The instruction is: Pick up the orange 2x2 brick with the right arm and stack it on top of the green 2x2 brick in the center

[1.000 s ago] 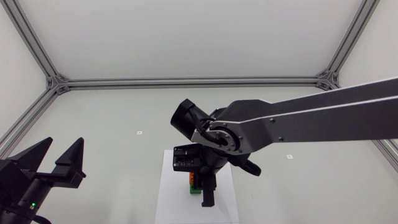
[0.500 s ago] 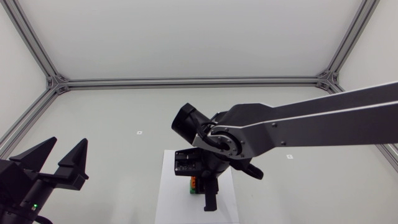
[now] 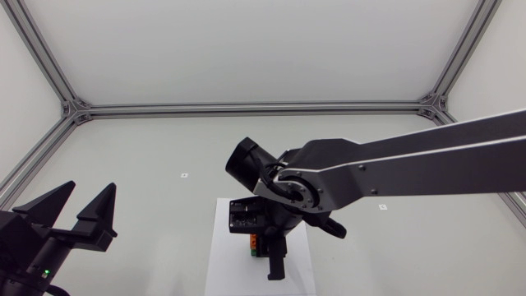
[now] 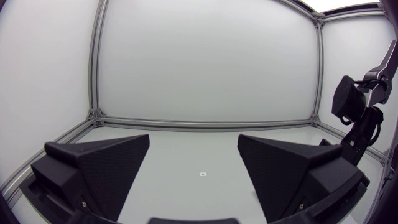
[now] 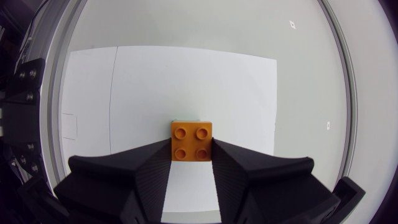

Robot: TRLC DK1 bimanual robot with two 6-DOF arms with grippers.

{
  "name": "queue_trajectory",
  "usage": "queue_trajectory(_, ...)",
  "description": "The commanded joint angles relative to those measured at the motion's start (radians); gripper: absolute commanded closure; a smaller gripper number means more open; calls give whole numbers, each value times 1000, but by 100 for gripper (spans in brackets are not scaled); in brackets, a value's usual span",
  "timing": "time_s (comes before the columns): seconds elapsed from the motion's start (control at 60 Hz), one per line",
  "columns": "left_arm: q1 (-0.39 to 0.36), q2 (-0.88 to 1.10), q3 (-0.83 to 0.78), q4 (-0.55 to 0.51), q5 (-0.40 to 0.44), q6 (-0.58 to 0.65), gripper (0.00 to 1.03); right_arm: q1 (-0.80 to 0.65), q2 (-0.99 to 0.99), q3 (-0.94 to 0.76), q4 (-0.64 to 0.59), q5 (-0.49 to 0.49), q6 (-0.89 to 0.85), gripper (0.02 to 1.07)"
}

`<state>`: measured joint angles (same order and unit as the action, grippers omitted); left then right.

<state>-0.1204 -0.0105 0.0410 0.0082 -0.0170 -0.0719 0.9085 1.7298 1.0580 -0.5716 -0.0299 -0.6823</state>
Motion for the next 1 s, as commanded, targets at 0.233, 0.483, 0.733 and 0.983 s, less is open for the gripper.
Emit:
queue_trajectory(0.233, -5, -2, -41, -10, -3, -20, 4, 10, 8, -38, 9, -11, -26, 81)
queue_trajectory(0.483, -5, -2, -41, -10, -3, -20, 4, 12, 10, -41, 13, -13, -29, 80)
queue_trajectory(0.733, -5, -2, -41, -10, -3, -20, 4, 12, 20, -38, 18, -13, -31, 80)
queue_trajectory(0.983, -5, -2, -41, -10, -3, -20, 4, 9, 30, -38, 18, -13, -33, 80)
